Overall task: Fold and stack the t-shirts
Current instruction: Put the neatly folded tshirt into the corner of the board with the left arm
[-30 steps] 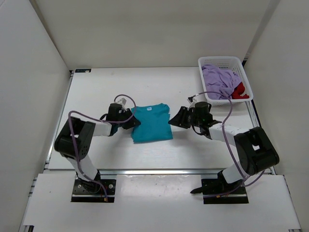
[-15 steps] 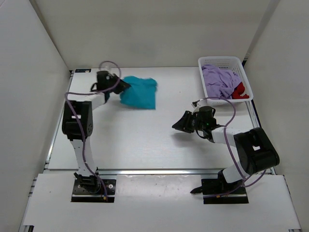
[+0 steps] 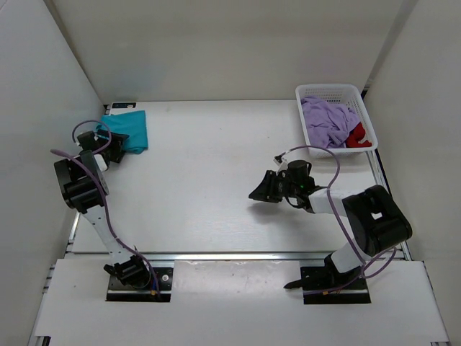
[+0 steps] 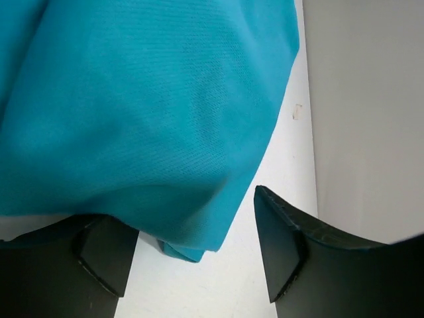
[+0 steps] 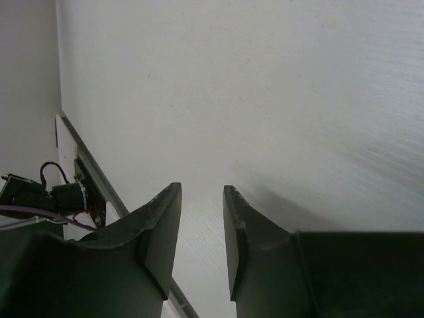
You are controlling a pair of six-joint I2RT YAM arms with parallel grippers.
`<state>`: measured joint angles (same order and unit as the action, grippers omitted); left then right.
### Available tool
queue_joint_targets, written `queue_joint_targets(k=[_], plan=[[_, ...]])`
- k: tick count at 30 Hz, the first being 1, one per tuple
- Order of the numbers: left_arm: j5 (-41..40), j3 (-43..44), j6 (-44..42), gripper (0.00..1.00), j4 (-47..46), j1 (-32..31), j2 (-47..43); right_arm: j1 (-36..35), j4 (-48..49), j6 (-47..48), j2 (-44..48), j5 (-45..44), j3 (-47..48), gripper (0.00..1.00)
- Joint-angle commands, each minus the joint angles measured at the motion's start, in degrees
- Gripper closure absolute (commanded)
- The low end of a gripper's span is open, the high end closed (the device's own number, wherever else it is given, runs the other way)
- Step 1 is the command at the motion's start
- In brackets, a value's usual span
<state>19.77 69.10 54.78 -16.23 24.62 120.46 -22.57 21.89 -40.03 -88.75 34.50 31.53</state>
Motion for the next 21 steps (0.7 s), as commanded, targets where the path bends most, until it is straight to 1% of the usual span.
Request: queue_joint_targets(k=[1,5,7,8,10,11,12,13,15,16,17,18,19,20,21], plan=[[2.9,2.5,0.7,0.22,-0.8,-1.4,0.3,-0.9,1.0,1.4,0.2,1.0,1.3,0.7],[0.9,2.7,-1.6,0.1,1.2,-1.4,-0.8,-1.1,0.6,1.6,0.2,0.9,1.5,0.7],[0.7,3.8,-2.5,0.11,2.8,-1.1,-0.4,-1.2,0.4,1.6,-0.1,1.2,1.3,0.7],[0.8,5.6,-2.8,0.18,4.6,-0.7,0.3,-1.0,0.5,1.5,-0.1,1.1,1.6,0.7],[1.6,12.5,-4.0,0.34,8.4,-1.0,3.4,-1.5,-0.1,1.8,0.5,0.8,1.7,0.69],[1.5,14.8,-5.4,0.38,11.6,-1.0,4.5,-1.6,-1.0,1.9,0.9,0.7,1.8,0.7],[1.1,19.6,-6.8,0.4,15.5,-1.1,6.6,-1.7,-1.1,1.9,1.3,0.5,1.9,0.7],[0.5,21.8,-7.0,0.41,17.6,-1.3,9.0,-1.8,-1.3,2.2,1.6,0.0,1.8,0.7],[0.4,31.0,-8.0,0.43,23.6,-1.5,12.2,-1.3,-2.5,2.7,2.6,-0.4,1.4,0.7],[1.1,35.6,-8.4,0.4,26.7,-1.5,14.9,-1.2,-2.6,2.6,3.1,-1.0,1.2,0.7],[1.7,37.9,-9.1,0.4,28.4,-1.2,17.0,-1.2,-2.7,2.6,3.1,-1.0,0.7,0.7],[2.7,40.2,-9.3,0.36,30.2,-2.0,17.4,-0.6,-2.6,2.7,3.3,-0.9,1.2,0.69],[3.0,39.6,-9.4,0.31,29.9,-2.3,17.4,-0.6,-2.6,2.2,3.2,-1.1,1.3,0.68],[3.1,38.7,-9.4,0.27,29.3,-2.6,16.4,-0.5,-2.2,2.4,2.9,-1.0,1.4,0.66],[3.1,35.2,-8.8,0.18,27.3,-2.9,15.3,-0.2,-2.0,2.1,2.6,-0.7,1.8,0.64]])
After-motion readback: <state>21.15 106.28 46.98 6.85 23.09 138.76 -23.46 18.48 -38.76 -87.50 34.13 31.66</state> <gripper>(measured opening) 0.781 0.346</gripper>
